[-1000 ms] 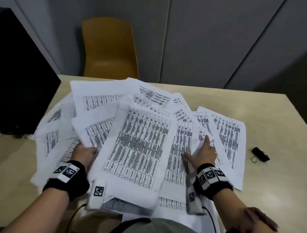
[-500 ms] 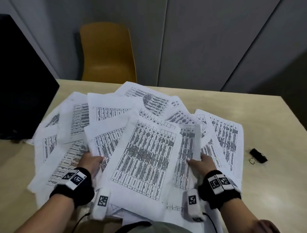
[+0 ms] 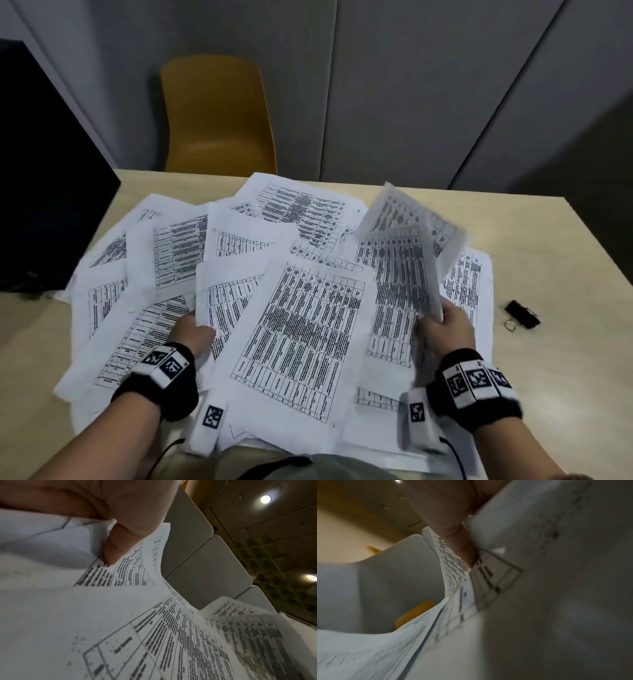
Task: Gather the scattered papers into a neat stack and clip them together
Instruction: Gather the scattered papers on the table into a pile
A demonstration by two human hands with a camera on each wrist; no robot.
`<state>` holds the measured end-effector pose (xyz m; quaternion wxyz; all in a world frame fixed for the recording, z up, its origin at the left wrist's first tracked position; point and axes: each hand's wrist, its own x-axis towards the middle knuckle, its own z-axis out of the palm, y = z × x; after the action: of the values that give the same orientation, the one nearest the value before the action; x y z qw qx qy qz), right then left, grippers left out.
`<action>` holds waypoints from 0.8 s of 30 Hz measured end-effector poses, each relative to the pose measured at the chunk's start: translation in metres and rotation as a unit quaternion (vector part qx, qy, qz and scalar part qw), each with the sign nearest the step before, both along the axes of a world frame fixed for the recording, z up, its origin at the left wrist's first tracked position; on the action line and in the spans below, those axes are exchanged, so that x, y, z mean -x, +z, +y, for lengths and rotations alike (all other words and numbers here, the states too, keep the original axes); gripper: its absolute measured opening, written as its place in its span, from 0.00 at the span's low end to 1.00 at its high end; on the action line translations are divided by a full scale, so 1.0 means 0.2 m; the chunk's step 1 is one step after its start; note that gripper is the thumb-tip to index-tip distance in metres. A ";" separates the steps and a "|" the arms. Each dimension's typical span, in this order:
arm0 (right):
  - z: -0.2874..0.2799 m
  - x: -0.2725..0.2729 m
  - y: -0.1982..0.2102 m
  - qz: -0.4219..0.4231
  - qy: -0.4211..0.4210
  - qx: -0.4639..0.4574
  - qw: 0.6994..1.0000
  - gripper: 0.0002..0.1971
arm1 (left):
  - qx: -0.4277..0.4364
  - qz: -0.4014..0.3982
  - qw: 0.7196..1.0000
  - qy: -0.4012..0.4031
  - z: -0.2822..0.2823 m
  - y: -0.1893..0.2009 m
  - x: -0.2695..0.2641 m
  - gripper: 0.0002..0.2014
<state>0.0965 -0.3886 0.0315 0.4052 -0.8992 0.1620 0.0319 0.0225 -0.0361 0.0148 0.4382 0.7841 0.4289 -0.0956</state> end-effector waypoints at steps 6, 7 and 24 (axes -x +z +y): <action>0.00 -0.02 0.20 -0.114 0.052 0.113 0.986 0.10 | -0.010 0.008 1.000 -0.014 0.01 -0.01 -0.01 0.09; 0.01 -0.02 0.23 -0.133 0.047 0.128 0.982 0.09 | -0.009 0.009 1.000 -0.013 0.01 -0.02 -0.01 0.08; 0.32 0.00 0.79 -0.438 0.085 -0.094 0.890 0.15 | -0.026 -0.010 0.999 -0.025 0.02 -0.05 0.00 0.10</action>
<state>0.0956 -0.3241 0.1890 0.5138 -0.7899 -0.1122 -0.3155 0.0227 -0.0315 0.0048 0.4195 0.8067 0.4070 -0.0875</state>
